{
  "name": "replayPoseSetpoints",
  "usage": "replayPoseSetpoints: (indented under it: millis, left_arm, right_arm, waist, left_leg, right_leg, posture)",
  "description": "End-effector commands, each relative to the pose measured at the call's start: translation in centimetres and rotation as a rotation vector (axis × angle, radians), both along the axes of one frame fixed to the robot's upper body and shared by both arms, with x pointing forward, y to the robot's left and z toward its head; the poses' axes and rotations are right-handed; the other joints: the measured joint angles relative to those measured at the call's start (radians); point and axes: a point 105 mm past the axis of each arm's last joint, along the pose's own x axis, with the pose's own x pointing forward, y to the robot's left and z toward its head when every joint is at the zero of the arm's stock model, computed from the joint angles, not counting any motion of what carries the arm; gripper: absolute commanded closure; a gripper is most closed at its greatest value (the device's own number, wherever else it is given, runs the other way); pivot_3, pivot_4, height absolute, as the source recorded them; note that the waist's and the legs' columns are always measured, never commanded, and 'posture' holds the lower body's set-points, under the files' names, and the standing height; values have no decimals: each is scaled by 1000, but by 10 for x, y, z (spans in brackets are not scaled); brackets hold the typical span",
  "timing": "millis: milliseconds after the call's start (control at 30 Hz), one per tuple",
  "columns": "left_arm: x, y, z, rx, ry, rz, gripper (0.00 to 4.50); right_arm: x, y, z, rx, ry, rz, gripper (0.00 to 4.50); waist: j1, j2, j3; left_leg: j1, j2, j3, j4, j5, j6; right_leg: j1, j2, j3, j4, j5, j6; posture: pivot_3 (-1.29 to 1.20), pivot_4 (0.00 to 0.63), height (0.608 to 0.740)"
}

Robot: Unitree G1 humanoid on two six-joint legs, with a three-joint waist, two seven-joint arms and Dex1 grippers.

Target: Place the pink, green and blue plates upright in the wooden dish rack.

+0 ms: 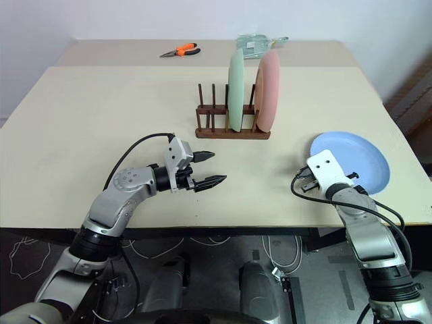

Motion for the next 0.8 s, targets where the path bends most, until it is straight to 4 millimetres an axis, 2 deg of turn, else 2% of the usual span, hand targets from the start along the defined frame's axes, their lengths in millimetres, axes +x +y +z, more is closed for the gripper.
replayPoseSetpoints:
  millis: [33, 67, 100, 200, 233, 267, 300, 367, 400, 433, 533, 600, 667, 800]
  left_arm:
    - [0, 8, 10, -1, -48, 23, 565]
    - [1, 9, 9, 0, -47, 31, 565]
    - [3, 13, 9, 3, -53, 48, 565]
    - [10, 28, 7, 12, -60, 115, 565]
    - [12, 32, 6, 15, -65, 130, 565]
    - [16, 42, 5, 26, -78, 167, 565]
    - [19, 48, 4, 34, -88, 192, 565]
    - [25, 66, -3, 75, -106, 249, 565]
    - [27, 73, -5, 94, -115, 269, 565]
    - [32, 87, -5, 94, -120, 313, 565]
    - [39, 115, 0, 87, -145, 399, 565]
    - [42, 125, 4, 77, -159, 435, 565]
    - [45, 133, 9, 62, -166, 471, 565]
    - [46, 137, 11, 63, -179, 488, 565]
  right_arm:
    - [12, 0, 41, -18, -169, -5, 4481]
    - [14, 1, 48, -16, -196, -2, 4481]
    - [17, 6, 66, 11, -276, 12, 4481]
    - [19, 23, 143, 178, -577, 86, 4481]
    - [18, 27, 160, 230, -635, 108, 4481]
    - [14, 38, 188, 370, -720, 175, 4481]
    - [10, 47, 206, 466, -770, 230, 4481]
    - [-2, 71, 237, 649, -823, 395, 4481]
    - [-7, 80, 245, 703, -827, 456, 4481]
    - [-16, 98, 259, 791, -834, 570, 4481]
    - [-32, 137, 280, 1030, -771, 799, 4481]
    - [-37, 159, 280, 1125, -682, 894, 4481]
    - [-33, 184, 275, 1212, -576, 941, 4481]
    - [-19, 217, 268, 1398, -411, 922, 4481]
  waist:
    - [-2, 0, 0]
    - [-2, 0, 0]
    - [0, 0, 0]
    - [-2, 1, 1]
    - [-3, 1, 1]
    - [-3, 2, 1]
    - [-3, 2, 1]
    - [1, 2, 1]
    - [1, 2, 1]
    - [2, 2, 1]
    - [2, 2, 1]
    - [4, 2, 1]
    - [2, 2, 1]
    - [-1, 2, 1]
  left_leg:
    - [0, 0, 0, 0, 0, 0]
    - [0, 0, 0, 0, 0, 0]
    - [0, 0, 0, 0, 0, 0]
    - [0, 0, 0, 0, 0, 0]
    - [0, 0, 0, 0, 0, 0]
    - [0, 0, 0, 0, 0, 0]
    - [0, 0, 0, -1, 0, 0]
    - [0, 0, 0, -2, 0, 0]
    - [0, 1, 0, -2, 0, 0]
    - [0, 1, 0, -3, 0, 0]
    - [0, 1, 0, -3, 0, 0]
    - [0, 1, 0, -3, 0, 0]
    - [-1, 1, 0, -3, 0, 0]
    - [0, 1, 0, -3, 0, 0]
  right_leg:
    - [0, 0, 0, 0, 0, 0]
    - [0, 0, 0, 0, 0, 0]
    - [0, 0, 0, 0, 0, 0]
    - [-1, 0, 0, 0, 0, 0]
    - [-1, 0, 0, 1, 0, 0]
    - [-1, 0, 0, 1, 0, 0]
    - [-1, 0, 0, 1, 0, 0]
    - [-1, 0, 0, 1, 0, 1]
    - [-1, 0, -1, 1, 0, 1]
    - [-1, 0, -1, 1, 0, 1]
    - [-1, 0, -1, 2, 0, 1]
    - [-1, 0, -1, 2, 0, 0]
    - [-1, 0, -1, 1, 0, 0]
    - [-2, 0, -1, 2, 0, 0]
  posture:
    - [0, 150, 740]
    - [0, 150, 740]
    - [0, 150, 740]
    - [0, 150, 740]
    - [0, 150, 740]
    - [0, 150, 740]
    - [0, 150, 740]
    - [0, 150, 740]
    - [0, 150, 740]
    - [0, 150, 740]
    - [0, 150, 740]
    - [0, 150, 740]
    - [0, 150, 740]
    - [0, 150, 740]
